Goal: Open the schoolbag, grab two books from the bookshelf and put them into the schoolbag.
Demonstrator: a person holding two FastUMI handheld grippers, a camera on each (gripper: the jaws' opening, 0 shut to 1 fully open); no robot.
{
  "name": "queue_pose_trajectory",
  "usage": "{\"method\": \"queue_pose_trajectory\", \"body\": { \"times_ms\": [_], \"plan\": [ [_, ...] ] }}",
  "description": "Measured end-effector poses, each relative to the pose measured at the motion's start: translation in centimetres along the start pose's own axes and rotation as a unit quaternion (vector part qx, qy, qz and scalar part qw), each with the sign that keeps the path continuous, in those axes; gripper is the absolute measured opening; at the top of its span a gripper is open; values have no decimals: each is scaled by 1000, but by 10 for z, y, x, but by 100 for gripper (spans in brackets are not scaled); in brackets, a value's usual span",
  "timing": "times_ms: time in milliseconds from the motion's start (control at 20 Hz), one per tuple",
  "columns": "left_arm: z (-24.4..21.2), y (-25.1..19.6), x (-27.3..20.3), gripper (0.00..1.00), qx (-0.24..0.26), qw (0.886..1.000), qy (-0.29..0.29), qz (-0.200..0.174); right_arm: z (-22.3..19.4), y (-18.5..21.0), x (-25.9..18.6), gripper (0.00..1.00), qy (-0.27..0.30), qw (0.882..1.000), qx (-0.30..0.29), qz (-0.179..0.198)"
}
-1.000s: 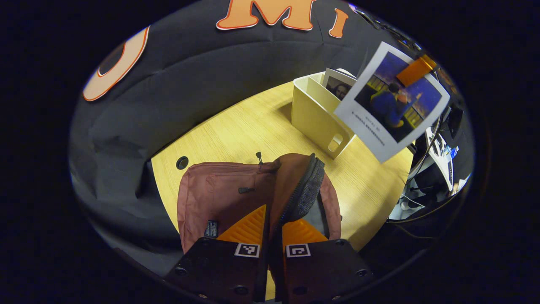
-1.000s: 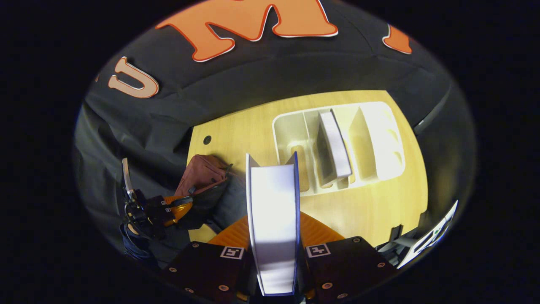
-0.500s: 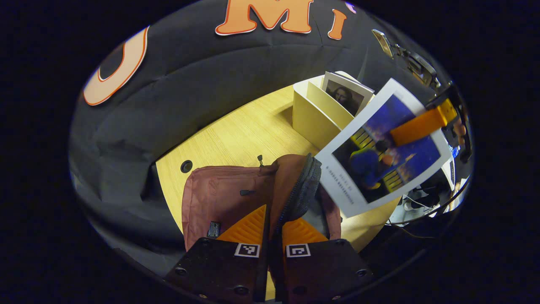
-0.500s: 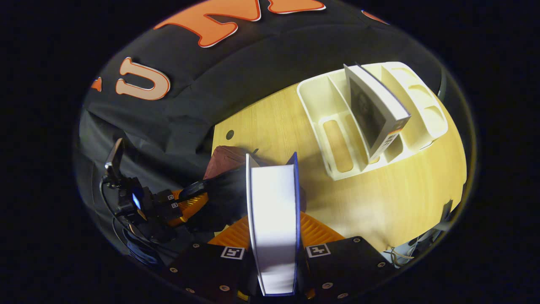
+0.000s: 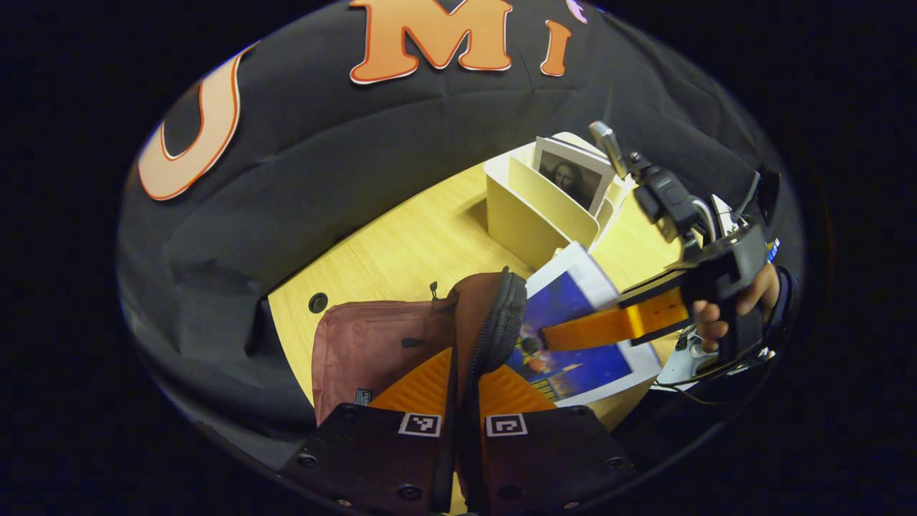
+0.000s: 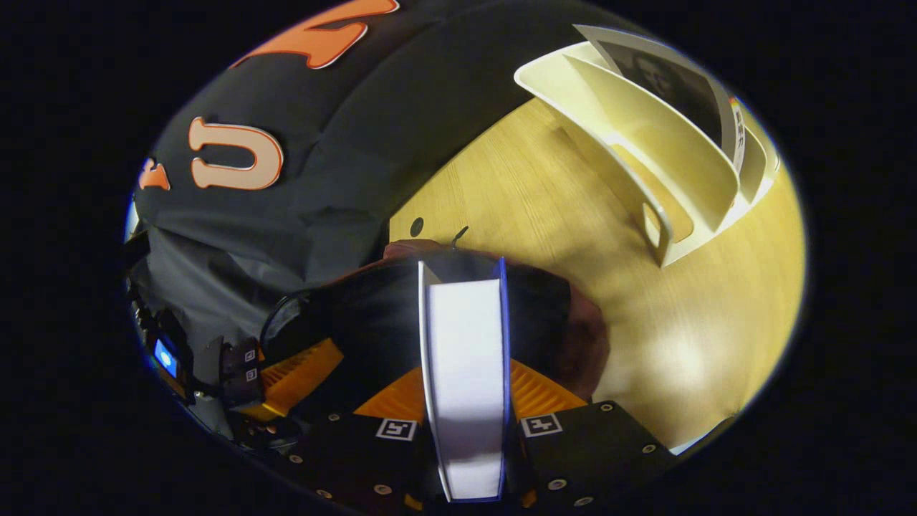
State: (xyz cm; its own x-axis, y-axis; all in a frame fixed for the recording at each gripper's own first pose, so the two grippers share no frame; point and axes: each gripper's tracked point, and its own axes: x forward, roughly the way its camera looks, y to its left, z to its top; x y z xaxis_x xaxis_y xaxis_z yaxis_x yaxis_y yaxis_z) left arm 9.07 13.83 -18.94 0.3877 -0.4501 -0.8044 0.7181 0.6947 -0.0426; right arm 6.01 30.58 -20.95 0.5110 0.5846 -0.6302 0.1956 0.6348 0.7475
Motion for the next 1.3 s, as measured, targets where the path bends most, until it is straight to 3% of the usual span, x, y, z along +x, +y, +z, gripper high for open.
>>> {"method": "queue_pose_trajectory", "body": {
  "times_ms": [400,700,750,800,850,900,1050,1100,1150,1250,1300],
  "plan": [
    [6,-21,-7,8,16,999,-35,-9,-13,9,55,38,-15,998,41,41],
    [3,-34,-6,9,38,998,-45,11,-21,22,95,38,-43,993,93,55],
    [0,-29,-8,9,36,998,-43,18,-24,22,102,27,-41,993,97,60],
    [-5,-25,-5,6,31,999,-32,24,-26,24,106,38,-41,992,105,60],
    [-3,-25,-5,6,23,999,-35,24,-30,27,107,28,-35,992,107,63],
    [-3,-28,-5,6,14,999,-35,16,-32,26,105,39,-29,992,106,62],
    [-9,-18,-3,6,0,999,-34,20,-34,12,102,45,-20,996,83,19],
    [-13,-14,-4,6,-6,999,-30,19,-34,5,97,53,-17,998,67,2],
    [-12,-13,-2,6,-11,999,-30,15,-35,-1,90,41,-14,998,53,-12],
    [-11,-16,2,6,-12,999,-29,13,-42,-9,83,70,2,999,26,-38],
    [-10,-17,3,6,-10,999,-29,12,-45,-15,78,96,11,998,14,-52]
  ]
}}
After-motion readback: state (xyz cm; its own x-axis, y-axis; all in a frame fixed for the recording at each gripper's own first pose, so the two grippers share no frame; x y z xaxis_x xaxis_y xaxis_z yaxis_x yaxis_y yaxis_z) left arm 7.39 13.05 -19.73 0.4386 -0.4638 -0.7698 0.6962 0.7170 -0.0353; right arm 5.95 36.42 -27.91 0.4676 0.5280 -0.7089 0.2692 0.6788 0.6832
